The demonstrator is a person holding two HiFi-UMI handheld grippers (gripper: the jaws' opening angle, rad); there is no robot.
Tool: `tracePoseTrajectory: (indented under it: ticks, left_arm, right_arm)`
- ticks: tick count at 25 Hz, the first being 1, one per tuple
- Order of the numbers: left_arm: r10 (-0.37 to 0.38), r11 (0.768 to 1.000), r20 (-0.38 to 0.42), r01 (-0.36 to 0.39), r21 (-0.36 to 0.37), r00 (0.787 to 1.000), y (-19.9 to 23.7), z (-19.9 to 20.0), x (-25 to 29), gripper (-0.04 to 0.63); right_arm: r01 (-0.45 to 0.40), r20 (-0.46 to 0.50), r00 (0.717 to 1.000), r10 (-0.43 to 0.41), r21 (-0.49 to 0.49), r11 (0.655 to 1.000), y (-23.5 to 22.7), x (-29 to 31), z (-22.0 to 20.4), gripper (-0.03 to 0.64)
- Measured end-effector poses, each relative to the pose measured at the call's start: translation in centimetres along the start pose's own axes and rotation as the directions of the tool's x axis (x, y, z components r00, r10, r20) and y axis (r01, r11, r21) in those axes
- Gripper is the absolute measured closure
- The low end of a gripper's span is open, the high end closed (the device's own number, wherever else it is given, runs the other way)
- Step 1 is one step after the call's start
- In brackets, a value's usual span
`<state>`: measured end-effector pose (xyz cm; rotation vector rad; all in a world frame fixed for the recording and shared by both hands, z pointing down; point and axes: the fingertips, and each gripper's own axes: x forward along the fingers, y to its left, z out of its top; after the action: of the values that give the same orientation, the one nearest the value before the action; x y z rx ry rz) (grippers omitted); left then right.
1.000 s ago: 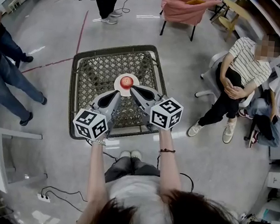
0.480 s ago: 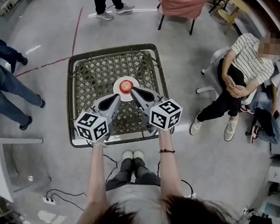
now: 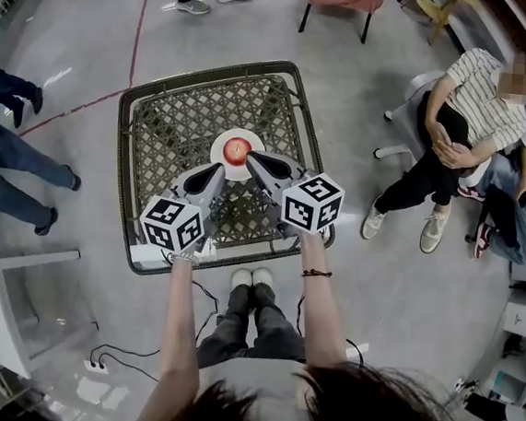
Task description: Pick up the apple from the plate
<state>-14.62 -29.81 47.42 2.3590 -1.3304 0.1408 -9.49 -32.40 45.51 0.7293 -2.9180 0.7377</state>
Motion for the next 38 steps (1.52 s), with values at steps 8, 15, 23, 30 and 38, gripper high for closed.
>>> tracePoseTrajectory:
  ticks: [8, 15, 23, 30, 38]
  left_arm:
    - [0.011, 1.0, -0.058, -0.011, -0.014, 0.998, 1.8, -3.1, 1.4, 0.584]
    - [0.038, 0.999, -0.107, -0.035, 0.031, 0.994, 3.4, -5.3, 3.4, 0.584]
    - [0.055, 0.997, -0.135, -0.047, 0.068, 0.989, 5.0, -7.1, 4.5, 0.583]
    - [0.055, 0.996, -0.163, -0.042, 0.084, 0.985, 5.8, -8.1, 6.1, 0.581]
    - [0.055, 0.995, -0.163, -0.039, 0.096, 0.985, 6.8, -9.0, 7.1, 0.461]
  right_arm:
    - [0.004, -0.032, 0.999, -0.003, 0.017, 1.0, -2.2, 1.1, -2.4, 0.607]
    - [0.002, -0.054, 0.999, -0.001, 0.016, 1.0, -3.8, 2.1, -4.2, 0.607]
    - [0.01, -0.076, 0.997, -0.008, 0.017, 1.0, -4.7, 2.8, -6.2, 0.607]
    - [0.029, -0.072, 0.997, -0.025, 0.046, 0.999, -6.2, 2.7, -7.2, 0.607]
    - [0.051, -0.068, 0.997, -0.047, 0.062, 0.997, -7.6, 2.7, -8.5, 0.607]
